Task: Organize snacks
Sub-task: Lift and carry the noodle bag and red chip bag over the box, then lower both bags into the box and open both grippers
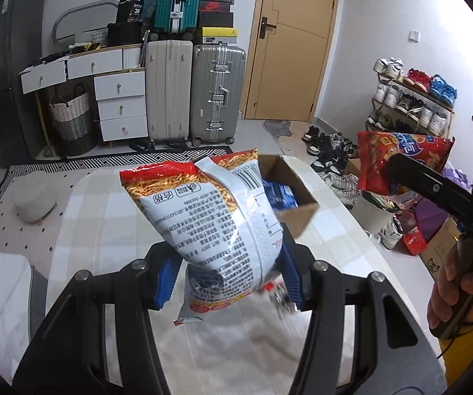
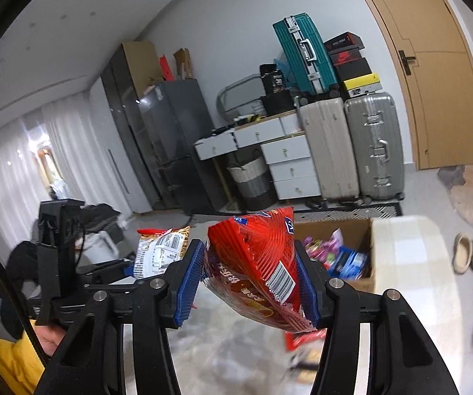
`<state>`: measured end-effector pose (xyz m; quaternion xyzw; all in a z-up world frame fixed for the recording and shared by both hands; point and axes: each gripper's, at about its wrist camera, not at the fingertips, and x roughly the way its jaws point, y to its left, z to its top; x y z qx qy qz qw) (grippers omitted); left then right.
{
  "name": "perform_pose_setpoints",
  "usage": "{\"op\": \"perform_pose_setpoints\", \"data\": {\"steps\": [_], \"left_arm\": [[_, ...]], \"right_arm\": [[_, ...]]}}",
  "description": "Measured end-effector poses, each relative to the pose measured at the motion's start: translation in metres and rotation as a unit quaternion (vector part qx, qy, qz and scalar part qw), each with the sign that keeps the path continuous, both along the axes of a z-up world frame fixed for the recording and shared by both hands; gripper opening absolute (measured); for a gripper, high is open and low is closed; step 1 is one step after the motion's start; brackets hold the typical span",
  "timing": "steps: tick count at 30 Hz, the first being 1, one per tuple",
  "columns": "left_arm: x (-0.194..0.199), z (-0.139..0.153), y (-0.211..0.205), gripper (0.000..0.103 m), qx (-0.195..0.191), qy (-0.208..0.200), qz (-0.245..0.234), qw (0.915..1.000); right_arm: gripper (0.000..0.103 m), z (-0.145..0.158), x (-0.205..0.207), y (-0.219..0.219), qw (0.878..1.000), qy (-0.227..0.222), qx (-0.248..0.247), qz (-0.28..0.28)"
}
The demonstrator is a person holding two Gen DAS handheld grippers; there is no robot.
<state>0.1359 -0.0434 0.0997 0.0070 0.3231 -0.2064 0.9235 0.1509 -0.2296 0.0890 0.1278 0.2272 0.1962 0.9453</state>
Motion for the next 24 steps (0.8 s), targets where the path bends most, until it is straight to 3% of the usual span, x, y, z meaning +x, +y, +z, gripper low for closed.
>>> {"op": "perform_pose_setpoints", "data": {"steps": [4, 9, 13, 24], "left_arm": [[0.060, 0.004, -0.019, 0.051, -0.014, 0.011, -0.002, 0.9998], [0.135, 0.007, -0.050, 0.051, 0.001, 0.006, -0.009, 0.9999], [0.191, 0.001, -0.075, 0.051, 0.006, 0.026, -0.013, 0.9995], [0.306, -0.056, -0.132, 0.051, 0.043, 0.067, -0.015, 0.9967]], "right_arm": [[0.053, 0.006, 0.041, 0.000, 0.999, 0.003, -0.038, -0.020], [0.053, 0.006, 0.088, 0.001, 0.996, 0.007, -0.080, -0.042], [0.053, 0.001, 0.126, 0.004, 0.991, 0.008, -0.122, -0.059], [0.053, -0.039, 0.206, -0.010, 0.984, 0.039, -0.152, -0.086]]}}
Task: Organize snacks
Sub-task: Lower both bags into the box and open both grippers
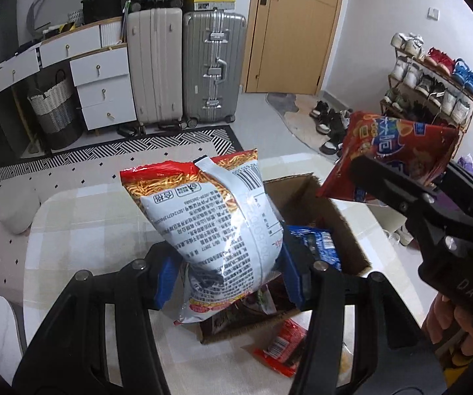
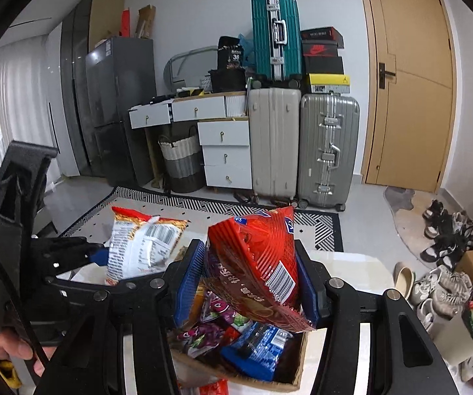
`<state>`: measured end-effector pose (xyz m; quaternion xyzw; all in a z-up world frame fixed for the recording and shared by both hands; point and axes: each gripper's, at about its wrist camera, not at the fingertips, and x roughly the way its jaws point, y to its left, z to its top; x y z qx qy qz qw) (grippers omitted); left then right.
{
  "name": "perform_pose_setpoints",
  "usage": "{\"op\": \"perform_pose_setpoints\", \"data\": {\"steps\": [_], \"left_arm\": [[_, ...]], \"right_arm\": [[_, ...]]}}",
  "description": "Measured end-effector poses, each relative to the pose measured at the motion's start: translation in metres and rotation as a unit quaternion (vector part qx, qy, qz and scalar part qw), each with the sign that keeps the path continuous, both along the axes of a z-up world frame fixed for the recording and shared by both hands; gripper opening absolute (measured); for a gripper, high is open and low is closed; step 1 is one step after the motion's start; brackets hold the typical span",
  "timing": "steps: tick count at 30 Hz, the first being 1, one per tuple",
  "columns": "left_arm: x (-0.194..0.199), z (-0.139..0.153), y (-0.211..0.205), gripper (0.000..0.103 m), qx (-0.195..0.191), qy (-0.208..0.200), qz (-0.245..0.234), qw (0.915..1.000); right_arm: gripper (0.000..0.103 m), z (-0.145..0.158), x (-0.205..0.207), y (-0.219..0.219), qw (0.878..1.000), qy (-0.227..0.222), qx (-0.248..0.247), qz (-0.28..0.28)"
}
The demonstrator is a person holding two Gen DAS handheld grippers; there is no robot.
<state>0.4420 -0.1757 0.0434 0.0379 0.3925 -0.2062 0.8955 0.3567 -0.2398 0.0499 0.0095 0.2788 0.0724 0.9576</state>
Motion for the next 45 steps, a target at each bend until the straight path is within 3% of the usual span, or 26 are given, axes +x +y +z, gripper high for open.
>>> {"op": "perform_pose_setpoints", "data": {"steps": [5, 23, 29, 37, 41, 45], "left_arm": [[0.024, -0.026, -0.011, 0.051, 0.011, 0.011, -0.001, 0.9999], [0.085, -0.093, -0.038, 0.055, 0.036, 0.063, -0.006, 0.9974], [0.088, -0.088, -0.031, 0.079, 0.034, 0.044, 0.002, 0.9985], [0.069, -0.079, -0.015, 0.079, 0.045, 0.032, 0.013, 0.9984], [0.055, -0.072, -0.001, 0.079, 0.042, 0.032, 0.017, 0.9985], [0.034, -0.063, 0.014, 0.079, 0.048, 0.022, 0.017, 0.9985]], "right_arm": [[0.053, -0.016, 0.020, -0.001, 1.000, 0.010, -0.008, 0.005], [0.053, -0.055, 0.054, -0.019, 0.997, 0.071, 0.041, 0.013], [0.053, -0.063, 0.061, -0.021, 0.994, 0.093, 0.047, 0.016], [0.053, -0.065, 0.056, -0.015, 0.993, 0.104, 0.047, 0.027], [0.054, -0.061, 0.050, -0.002, 0.995, 0.091, -0.001, 0.028], [0.054, -0.053, 0.041, 0.006, 0.996, 0.082, -0.016, 0.030]]}}
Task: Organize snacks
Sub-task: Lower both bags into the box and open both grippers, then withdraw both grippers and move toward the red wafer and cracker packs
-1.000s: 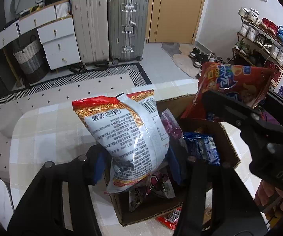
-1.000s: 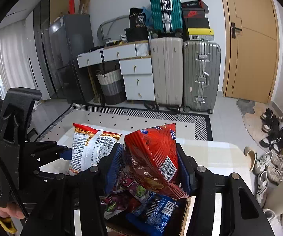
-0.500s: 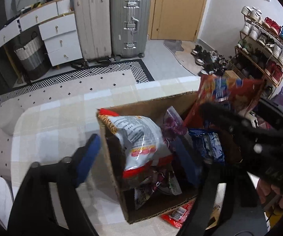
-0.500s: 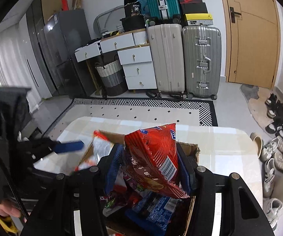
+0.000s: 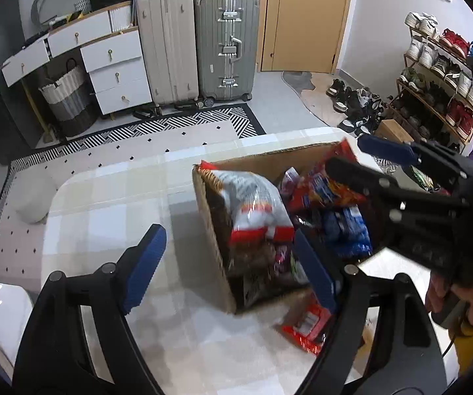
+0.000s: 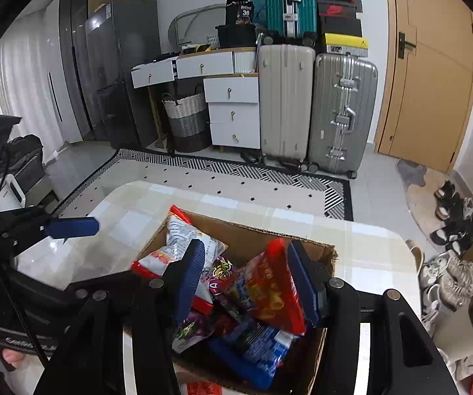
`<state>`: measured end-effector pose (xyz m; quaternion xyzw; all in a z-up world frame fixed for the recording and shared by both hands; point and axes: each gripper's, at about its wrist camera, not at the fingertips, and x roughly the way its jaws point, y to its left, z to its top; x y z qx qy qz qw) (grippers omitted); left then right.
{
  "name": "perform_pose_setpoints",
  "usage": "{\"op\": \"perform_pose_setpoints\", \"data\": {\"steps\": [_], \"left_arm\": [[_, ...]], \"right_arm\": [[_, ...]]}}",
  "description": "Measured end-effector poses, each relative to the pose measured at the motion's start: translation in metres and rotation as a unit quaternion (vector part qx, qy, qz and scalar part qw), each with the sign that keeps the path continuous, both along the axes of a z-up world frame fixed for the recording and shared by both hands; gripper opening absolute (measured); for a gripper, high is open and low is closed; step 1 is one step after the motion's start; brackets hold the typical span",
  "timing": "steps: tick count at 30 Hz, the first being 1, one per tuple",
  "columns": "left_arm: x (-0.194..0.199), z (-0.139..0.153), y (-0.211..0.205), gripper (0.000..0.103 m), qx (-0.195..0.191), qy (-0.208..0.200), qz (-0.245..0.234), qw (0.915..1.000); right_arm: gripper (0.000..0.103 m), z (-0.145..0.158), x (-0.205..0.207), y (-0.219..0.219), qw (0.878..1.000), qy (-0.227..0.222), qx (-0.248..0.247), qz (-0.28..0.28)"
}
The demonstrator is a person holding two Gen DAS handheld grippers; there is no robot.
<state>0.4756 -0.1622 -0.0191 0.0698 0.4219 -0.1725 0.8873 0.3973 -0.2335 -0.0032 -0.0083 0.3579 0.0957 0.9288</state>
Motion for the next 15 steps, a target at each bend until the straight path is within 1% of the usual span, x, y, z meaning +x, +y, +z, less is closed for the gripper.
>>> {"op": "perform_pose_setpoints", "data": {"steps": [2, 7, 10, 12, 15], "left_arm": [[-0.021, 0.007, 0.010, 0.079, 0.001, -0.010, 0.002, 0.9999], [-0.079, 0.023, 0.029, 0.080, -0.017, -0.022, 0.008, 0.9996], [-0.114, 0.034, 0.041, 0.081, -0.028, -0.037, 0.016, 0.9988], [-0.140, 0.040, 0.048, 0.082, -0.038, -0.045, 0.020, 0.9981], [-0.175, 0.047, 0.055, 0.083, -0.047, -0.059, 0.020, 0.9969]], "right_arm": [[0.054, 0.009, -0.010, 0.000, 1.000, -0.008, 0.007, -0.001], [0.054, 0.038, -0.050, -0.007, 0.999, -0.036, 0.039, -0.009], [0.057, 0.057, -0.090, -0.012, 0.996, -0.058, 0.059, -0.017], [0.065, 0.067, -0.120, -0.017, 0.995, -0.073, 0.070, -0.021], [0.066, 0.077, -0.160, -0.019, 0.992, -0.089, 0.085, -0.028]]}}
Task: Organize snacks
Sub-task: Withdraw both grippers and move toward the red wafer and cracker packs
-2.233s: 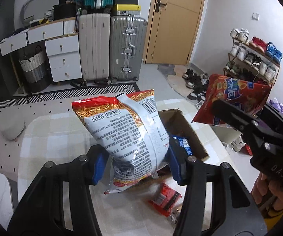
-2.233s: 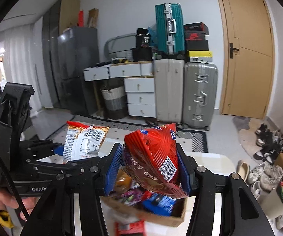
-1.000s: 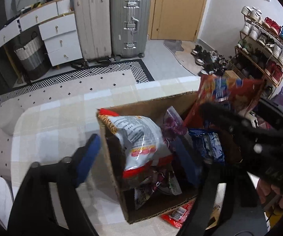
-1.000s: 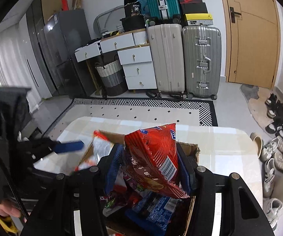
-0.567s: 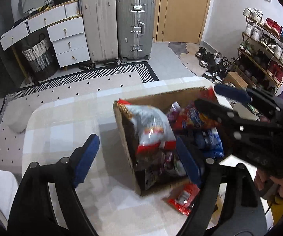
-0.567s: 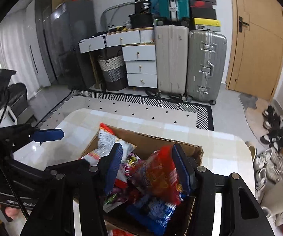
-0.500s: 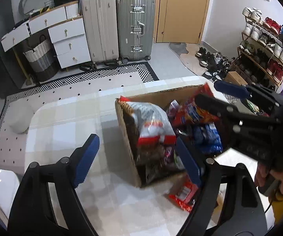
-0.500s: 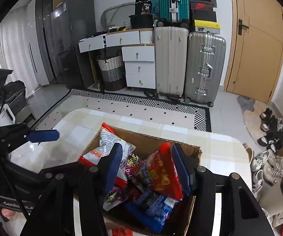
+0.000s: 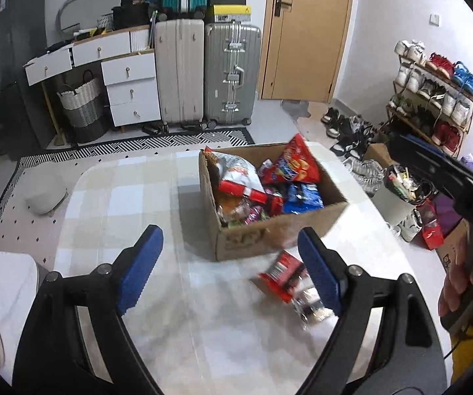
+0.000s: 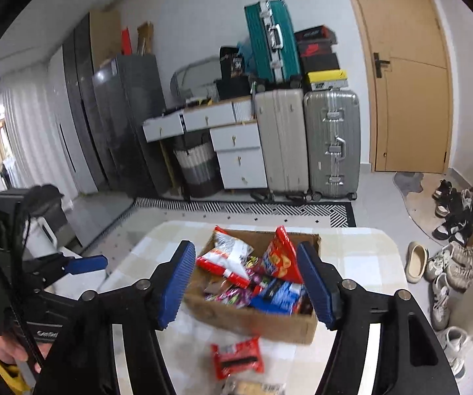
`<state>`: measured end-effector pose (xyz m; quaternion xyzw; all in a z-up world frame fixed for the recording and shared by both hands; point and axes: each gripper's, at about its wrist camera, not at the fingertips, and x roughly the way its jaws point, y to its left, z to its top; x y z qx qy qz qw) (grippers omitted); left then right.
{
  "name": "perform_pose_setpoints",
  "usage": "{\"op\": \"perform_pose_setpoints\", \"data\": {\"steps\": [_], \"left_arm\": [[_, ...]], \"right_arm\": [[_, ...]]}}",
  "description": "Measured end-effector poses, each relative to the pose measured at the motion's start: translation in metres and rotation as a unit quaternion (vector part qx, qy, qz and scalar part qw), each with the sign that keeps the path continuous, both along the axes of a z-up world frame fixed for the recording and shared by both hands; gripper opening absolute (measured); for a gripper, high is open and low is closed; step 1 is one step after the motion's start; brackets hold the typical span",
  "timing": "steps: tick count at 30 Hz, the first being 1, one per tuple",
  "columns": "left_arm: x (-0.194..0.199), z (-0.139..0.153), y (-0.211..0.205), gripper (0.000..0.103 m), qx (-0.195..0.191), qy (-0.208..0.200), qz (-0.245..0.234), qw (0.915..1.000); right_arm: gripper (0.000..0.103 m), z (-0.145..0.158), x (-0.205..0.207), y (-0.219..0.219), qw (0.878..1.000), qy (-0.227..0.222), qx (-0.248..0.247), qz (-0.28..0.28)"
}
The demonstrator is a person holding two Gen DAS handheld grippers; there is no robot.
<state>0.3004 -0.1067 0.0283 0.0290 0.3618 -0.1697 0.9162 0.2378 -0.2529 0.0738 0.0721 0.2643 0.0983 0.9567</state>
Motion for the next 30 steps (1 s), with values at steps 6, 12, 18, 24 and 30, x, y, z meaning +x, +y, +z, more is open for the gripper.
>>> {"op": "perform_pose_setpoints", "data": {"steps": [6, 12, 18, 24, 30], "left_arm": [[-0.069, 0.015, 0.008, 0.084, -0.018, -0.029, 0.002, 0.9994], [-0.133, 0.020, 0.022, 0.086, -0.043, -0.053, 0.014, 0.9976], [-0.184, 0.019, 0.032, 0.088, -0.047, -0.070, 0.027, 0.9961], [-0.228, 0.015, 0.043, 0.103, -0.053, -0.090, 0.040, 0.9937], [-0.253, 0.004, 0.051, 0.103, -0.055, -0.081, 0.050, 0.9939]], "right_arm": [[0.073, 0.006, -0.080, 0.008, 1.000, -0.020, -0.001, -0.001], [0.080, 0.005, -0.143, 0.018, 0.999, -0.041, 0.013, -0.008], [0.081, -0.005, -0.187, 0.024, 0.998, -0.048, 0.034, -0.012], [0.090, -0.011, -0.225, 0.027, 0.997, -0.068, 0.039, -0.018], [0.100, -0.016, -0.241, 0.039, 0.996, -0.084, 0.036, -0.003]]}}
